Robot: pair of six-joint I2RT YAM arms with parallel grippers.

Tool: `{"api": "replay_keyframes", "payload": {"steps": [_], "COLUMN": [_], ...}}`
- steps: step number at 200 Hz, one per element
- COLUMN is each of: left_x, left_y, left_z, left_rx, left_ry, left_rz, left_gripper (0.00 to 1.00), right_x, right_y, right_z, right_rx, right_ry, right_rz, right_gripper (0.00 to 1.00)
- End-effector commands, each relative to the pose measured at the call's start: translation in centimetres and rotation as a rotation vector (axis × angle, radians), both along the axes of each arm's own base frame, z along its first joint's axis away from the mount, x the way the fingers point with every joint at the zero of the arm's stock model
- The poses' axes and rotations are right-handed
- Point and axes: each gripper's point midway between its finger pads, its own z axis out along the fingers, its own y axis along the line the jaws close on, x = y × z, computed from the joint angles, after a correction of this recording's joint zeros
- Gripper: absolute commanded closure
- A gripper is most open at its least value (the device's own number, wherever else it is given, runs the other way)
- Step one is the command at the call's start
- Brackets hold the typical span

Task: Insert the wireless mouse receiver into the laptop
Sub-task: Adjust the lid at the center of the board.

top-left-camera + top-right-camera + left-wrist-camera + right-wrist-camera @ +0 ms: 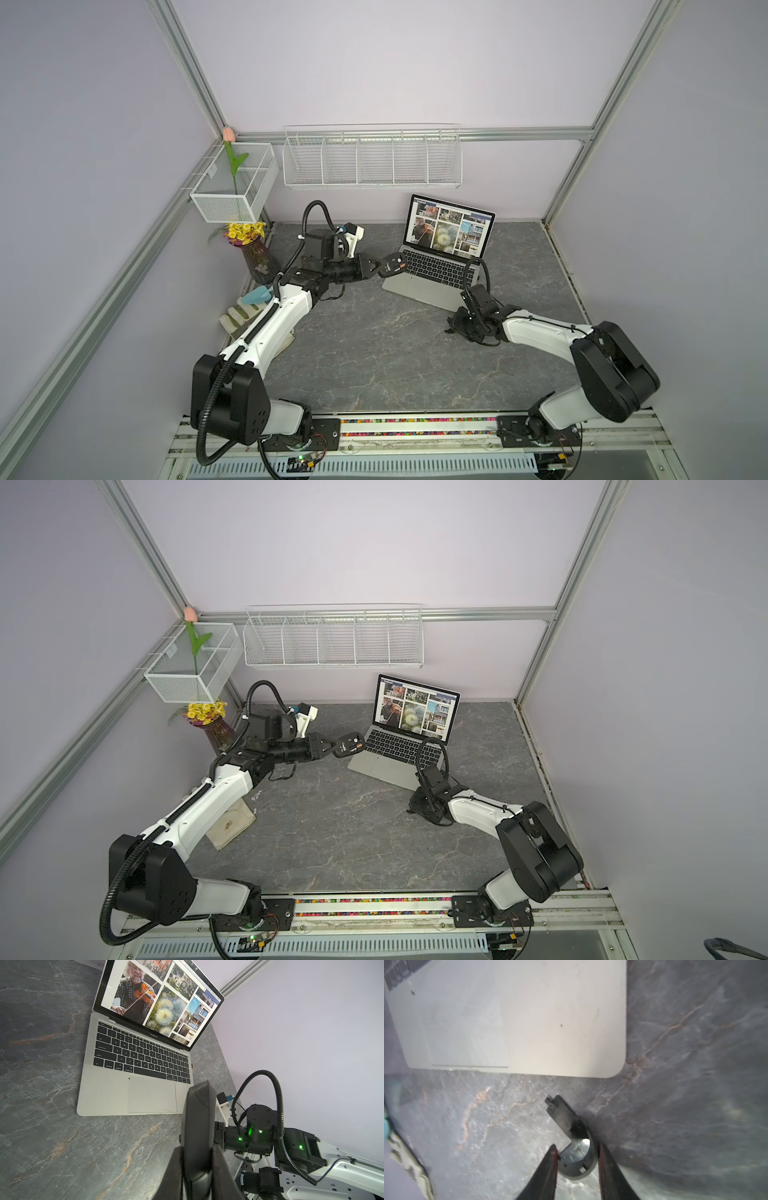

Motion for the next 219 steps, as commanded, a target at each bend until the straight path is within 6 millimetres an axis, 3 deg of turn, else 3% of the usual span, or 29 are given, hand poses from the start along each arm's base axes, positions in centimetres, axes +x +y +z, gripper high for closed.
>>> {"api": "replay_keyframes", "payload": {"steps": [1,38,57,84,89,102,120,132,145,164,185,219], "left_x": [0.1,0.2,0.2,0.3,0.3,0.4,0.5,0.5,0.4,0.2,0.0,-0.2], "left_y": [0.4,0.6,0.7,0.9,0.9,0.9,0.9,0.9,0.9,1.1,1.3,1.4], "left_z": [-0.1,-0.2,-0.2,-0.3,-0.2,-0.2,-0.2,-0.1,-0.1,-0.3,-0.3,0.3], "left_rx": [0.015,0.018,0.02,0.022,0.022,0.021,0.019,0.017,0.016,0.021,0.025,0.015], "left_ry": [-0.019,-0.021,-0.02,-0.02,-0.02,-0.019,-0.016,-0.016,-0.019,-0.015,-0.018,-0.028], "left_rz": [-0.002,-0.001,0.002,0.007,0.007,0.007,0.006,0.006,0.007,0.013,0.017,0.008], "left_gripper": [1.0,1.0,1.0,1.0,1.0,1.0,1.0,1.0,1.0,1.0,1.0,1.0], "right_x": [-1.1,-1.4,-0.8,0.6,1.4,0.5,0.4,0.6,-0.1,-1.0,-2.5,-5.6], "right_y": [-0.9,-1.2,-0.6,1.5,2.8,4.2,2.9,2.0,2.3,1.8,-1.6,-7.4], "right_z": [-1.8,-2.8,-2.2,0.0,1.3,2.1,2.1,1.9,1.7,1.9,2.4,1.4], "right_rx": [-0.051,-0.118,-0.172,-0.29,-0.3,-0.336,-0.455,-0.479,-0.405,-0.334,-0.279,-0.186], "right_ry": [0.058,0.075,0.046,-0.092,-0.146,-0.158,-0.067,-0.014,0.023,0.05,0.062,0.075], "right_rz": [-0.07,-0.015,0.097,0.517,0.624,0.897,0.997,0.961,0.898,0.674,0.314,-0.215], "right_gripper": [0.71,0.82,0.9,0.93,0.93,0.93,0.93,0.93,0.93,0.93,0.93,0.93]}}
